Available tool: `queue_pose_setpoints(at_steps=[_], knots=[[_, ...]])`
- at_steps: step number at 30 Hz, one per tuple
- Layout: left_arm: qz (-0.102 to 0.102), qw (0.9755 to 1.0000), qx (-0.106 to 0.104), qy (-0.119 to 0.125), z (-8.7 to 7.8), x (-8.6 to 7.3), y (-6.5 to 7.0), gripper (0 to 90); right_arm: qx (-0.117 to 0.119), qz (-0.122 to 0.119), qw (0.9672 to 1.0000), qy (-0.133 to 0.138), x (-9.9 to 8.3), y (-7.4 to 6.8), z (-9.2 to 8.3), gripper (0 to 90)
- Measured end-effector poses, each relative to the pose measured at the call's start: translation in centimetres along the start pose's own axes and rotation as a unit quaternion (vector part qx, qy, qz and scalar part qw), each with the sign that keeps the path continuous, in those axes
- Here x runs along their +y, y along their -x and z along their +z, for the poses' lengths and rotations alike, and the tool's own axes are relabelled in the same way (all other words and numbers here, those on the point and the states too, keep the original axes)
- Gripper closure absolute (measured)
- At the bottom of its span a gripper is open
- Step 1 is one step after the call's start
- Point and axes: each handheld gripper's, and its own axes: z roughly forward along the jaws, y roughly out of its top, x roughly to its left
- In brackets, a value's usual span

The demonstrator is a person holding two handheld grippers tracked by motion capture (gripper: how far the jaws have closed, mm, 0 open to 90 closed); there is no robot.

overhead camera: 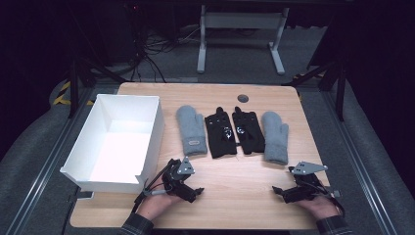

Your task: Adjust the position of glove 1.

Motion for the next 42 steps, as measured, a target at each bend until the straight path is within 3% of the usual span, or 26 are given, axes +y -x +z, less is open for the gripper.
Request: queue_pose_setpoints(at_steps=[7,13,23,26,34,42], knots=[[-0.001,1.0000,0.001,0.000,0.0,0.0,0.1,0.0,0.002,-0.002,1.0000,-0.001,0.0,0.1,0.0,0.1],[0.006,1.0000,-0.004,0.001,-0.1,-0.1,0.0,0.2,0.008,-0.006,0.9998,-0.014,0.4,0.5,-0.8,9.2],[0.008,0.9999,-0.009,0.001,-0.1,-0.2,0.0,0.2,0.010,-0.008,0.9997,0.021,2.5,1.4,-2.1,26.2],[0.009,0.9999,-0.010,0.002,-0.1,-0.1,0.0,0.1,0.011,-0.010,0.9996,0.023,3.0,1.5,-2.1,28.0],[0.010,0.9999,-0.012,0.002,-0.1,-0.1,-0.1,0.2,0.010,-0.022,0.9989,0.039,5.1,2.6,-1.6,46.4],[0.011,0.9999,-0.012,0.002,-0.1,-0.1,-0.1,0.2,0.009,-0.028,0.9994,0.019,6.0,3.8,-0.1,47.7]])
